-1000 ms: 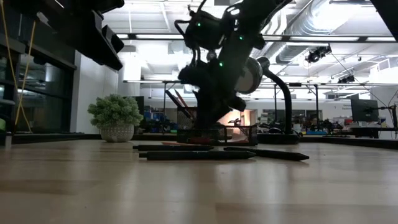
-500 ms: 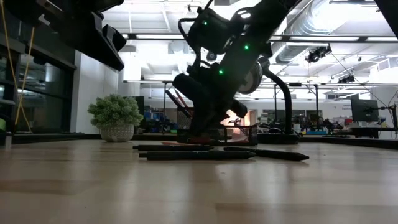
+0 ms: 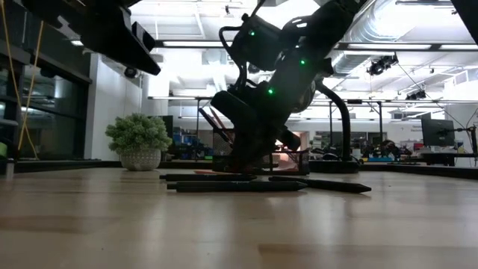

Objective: Pick and place office supplies into organizer
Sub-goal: Put the orange pencil into the black desk organizer

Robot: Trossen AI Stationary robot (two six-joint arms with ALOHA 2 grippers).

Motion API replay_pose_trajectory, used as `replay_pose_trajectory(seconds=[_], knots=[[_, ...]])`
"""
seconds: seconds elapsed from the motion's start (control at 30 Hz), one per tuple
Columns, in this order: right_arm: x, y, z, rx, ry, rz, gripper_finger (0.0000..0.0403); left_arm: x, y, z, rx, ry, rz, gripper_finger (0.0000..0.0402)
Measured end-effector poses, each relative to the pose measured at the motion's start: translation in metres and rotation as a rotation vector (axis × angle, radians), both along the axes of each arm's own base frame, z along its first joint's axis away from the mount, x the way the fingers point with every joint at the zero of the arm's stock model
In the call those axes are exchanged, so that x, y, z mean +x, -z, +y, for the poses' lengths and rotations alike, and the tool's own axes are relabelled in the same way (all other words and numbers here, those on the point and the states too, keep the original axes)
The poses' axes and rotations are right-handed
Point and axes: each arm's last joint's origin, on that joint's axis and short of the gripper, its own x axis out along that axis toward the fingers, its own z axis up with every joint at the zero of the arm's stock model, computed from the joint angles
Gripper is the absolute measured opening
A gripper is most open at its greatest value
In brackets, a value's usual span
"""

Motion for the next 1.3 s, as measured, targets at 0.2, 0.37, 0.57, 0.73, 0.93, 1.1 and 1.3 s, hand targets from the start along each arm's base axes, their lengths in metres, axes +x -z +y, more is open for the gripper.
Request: replay_pose_trajectory(seconds=[0.2, 0.37, 0.57, 0.73, 0.93, 1.1, 1.3], knots=[[-0.001, 0.000, 0.000, -0.010, 0.006, 0.007, 0.0049, 0.001, -0.001, 0.000, 0.005, -0.010, -0.014, 0.0000], [-0.004, 0.002, -0.001, -0.015, 0.007, 0.049, 0.0044, 0.001, -0.001, 0.000, 0.005, -0.011, -0.015, 0.0000], [-0.005, 0.004, -0.002, -0.035, 0.017, 0.068, 0.0050, 0.001, -0.001, 0.000, 0.006, -0.011, -0.014, 0.0000], [-0.005, 0.004, -0.002, -0.036, 0.015, 0.068, 0.0051, 0.001, -0.001, 0.000, 0.006, -0.011, -0.014, 0.0000], [-0.003, 0.010, -0.002, -0.025, -0.001, 0.077, 0.0048, 0.001, -0.001, 0.000, 0.006, -0.012, -0.015, 0.0000], [-0.003, 0.011, -0.001, -0.028, -0.001, 0.081, 0.0052, 0.001, -0.001, 0.000, 0.007, -0.013, -0.017, 0.0000], [-0.003, 0.012, -0.001, -0.033, -0.036, 0.093, 0.0040, 0.002, -0.003, 0.000, 0.009, -0.022, -0.040, 0.0001]])
